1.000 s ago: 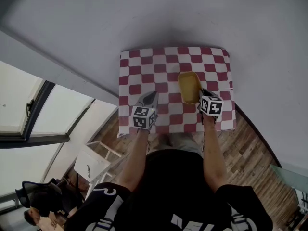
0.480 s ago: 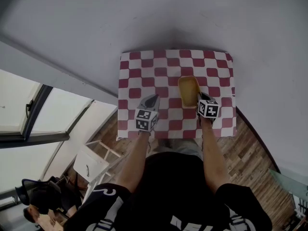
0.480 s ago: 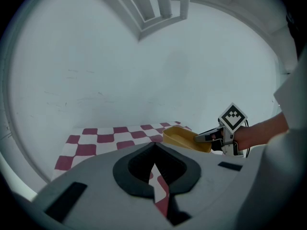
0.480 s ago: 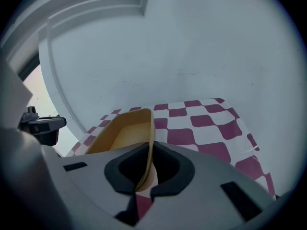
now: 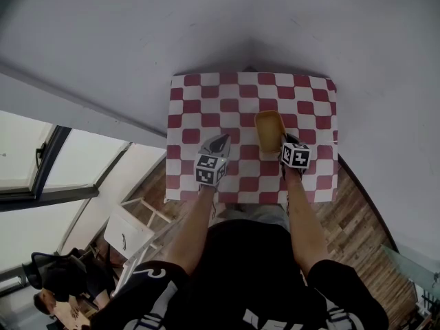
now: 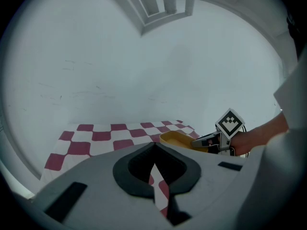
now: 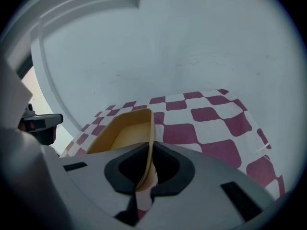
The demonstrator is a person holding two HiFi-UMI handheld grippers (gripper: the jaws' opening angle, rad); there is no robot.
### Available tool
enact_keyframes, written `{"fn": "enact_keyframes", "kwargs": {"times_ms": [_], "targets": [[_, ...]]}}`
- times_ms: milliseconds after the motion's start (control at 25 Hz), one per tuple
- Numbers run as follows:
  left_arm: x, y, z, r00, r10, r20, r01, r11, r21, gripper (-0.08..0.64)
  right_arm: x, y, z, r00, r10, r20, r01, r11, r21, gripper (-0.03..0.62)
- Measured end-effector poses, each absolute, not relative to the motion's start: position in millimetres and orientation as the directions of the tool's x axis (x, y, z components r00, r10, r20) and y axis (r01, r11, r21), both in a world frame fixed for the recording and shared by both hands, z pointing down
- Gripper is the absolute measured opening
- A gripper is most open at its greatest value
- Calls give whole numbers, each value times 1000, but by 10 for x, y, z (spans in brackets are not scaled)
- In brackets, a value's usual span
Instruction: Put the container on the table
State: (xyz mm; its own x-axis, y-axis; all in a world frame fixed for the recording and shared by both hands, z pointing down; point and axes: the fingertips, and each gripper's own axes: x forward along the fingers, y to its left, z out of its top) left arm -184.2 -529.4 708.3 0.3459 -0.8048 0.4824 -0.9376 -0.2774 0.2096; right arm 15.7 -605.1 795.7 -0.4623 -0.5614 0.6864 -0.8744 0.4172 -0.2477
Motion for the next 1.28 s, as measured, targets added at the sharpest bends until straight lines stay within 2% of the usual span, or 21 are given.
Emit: {"fn": "enact_keyframes", "kwargs": {"times_ms": [840,920,1080,1280], "targets": [[-1841,-5428,7293,348,-787,510,-932,-230,280,25,165,-6375,8211,-465,-519,717,-879,368,-303,45],[-1836,-5424,7290,350,-787,509,-931,-230,285,25,153,-6337,8227,-469,-503,726,-876,369,-311,69],[-1802,-5410,7247,356,-789,501,-928,-234,291,25,164,-6257,8222,-471,-490,734,-874,373,-312,160],[-1781,-5374,7144,360,-798,483,-926,-242,290,25,228,-6177,8073,-460,-524,717,-882,360,-303,189]]}}
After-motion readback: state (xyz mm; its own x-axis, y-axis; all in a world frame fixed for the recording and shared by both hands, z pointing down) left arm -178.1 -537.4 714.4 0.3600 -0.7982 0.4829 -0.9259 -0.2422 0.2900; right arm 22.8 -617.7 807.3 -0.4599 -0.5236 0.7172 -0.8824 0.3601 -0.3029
